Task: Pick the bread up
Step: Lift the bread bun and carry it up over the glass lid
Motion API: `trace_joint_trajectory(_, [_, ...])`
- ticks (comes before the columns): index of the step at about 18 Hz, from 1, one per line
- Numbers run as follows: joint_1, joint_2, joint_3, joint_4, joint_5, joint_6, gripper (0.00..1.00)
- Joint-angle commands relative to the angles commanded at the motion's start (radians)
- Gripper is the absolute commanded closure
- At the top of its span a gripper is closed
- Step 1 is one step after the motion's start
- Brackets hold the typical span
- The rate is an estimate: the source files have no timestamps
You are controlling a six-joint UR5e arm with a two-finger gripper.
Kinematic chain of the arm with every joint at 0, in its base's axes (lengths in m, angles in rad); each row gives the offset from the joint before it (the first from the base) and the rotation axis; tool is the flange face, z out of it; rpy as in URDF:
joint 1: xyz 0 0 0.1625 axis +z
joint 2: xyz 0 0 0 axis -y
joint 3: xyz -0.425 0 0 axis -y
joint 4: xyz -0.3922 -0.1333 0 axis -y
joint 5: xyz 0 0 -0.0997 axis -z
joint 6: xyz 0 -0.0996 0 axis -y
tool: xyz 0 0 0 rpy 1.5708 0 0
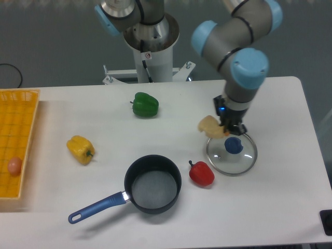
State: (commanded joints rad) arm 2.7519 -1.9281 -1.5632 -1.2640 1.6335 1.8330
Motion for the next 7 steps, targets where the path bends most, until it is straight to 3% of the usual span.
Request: trace_joint_trajectory(7, [0.020, -0.012, 0.006, 0.002, 0.008, 0.028, 0.86])
